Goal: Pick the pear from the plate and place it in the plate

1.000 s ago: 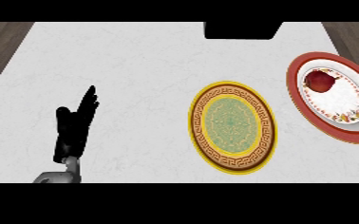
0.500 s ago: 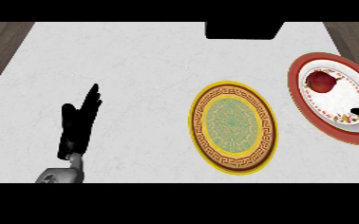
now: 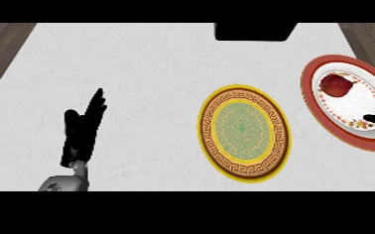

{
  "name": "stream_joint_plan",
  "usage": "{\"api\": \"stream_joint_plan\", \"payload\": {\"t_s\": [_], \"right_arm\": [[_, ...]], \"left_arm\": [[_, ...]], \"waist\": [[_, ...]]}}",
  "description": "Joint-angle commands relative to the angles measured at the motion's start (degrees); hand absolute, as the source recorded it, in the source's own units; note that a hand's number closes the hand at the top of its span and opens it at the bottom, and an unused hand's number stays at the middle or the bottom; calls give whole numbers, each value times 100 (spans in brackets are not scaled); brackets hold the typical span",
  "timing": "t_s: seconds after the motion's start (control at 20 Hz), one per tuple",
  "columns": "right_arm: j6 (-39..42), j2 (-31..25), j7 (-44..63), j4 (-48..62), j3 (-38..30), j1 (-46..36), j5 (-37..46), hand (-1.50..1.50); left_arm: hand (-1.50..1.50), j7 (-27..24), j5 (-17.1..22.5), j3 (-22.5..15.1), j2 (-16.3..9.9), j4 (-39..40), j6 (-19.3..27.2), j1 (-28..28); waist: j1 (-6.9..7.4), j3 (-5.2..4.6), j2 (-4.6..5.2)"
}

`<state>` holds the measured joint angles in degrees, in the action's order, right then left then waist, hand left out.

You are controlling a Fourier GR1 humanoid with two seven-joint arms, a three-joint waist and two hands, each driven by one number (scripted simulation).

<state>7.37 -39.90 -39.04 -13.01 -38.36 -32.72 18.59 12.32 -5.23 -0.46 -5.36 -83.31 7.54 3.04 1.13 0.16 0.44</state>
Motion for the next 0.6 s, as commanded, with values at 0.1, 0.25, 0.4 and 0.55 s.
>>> {"api": "stream_joint_plan", "payload": {"t_s": [0.1, 0.25, 0.4, 0.55], "right_arm": [[-341, -9, 108, 45, 122, 17, -76, -150], [-219, -311, -120, 229, 55, 265, -87, -150], [-69, -441, -272, 302, 70, 463, -96, -150], [-42, -526, -121, 295, 59, 345, -175, -150]], "left_arm": [[0, 49, -60, -38, -3, -235, -14, -290], [0, 95, 14, -42, -23, -328, -113, -148], [0, 115, -10, 42, 34, -12, -19, 144], [0, -68, 97, 212, -206, -18, -235, -19]], "waist": [[4, -2, -10], [39, 7, 12], [18, 10, 27], [22, 6, 14]]}}
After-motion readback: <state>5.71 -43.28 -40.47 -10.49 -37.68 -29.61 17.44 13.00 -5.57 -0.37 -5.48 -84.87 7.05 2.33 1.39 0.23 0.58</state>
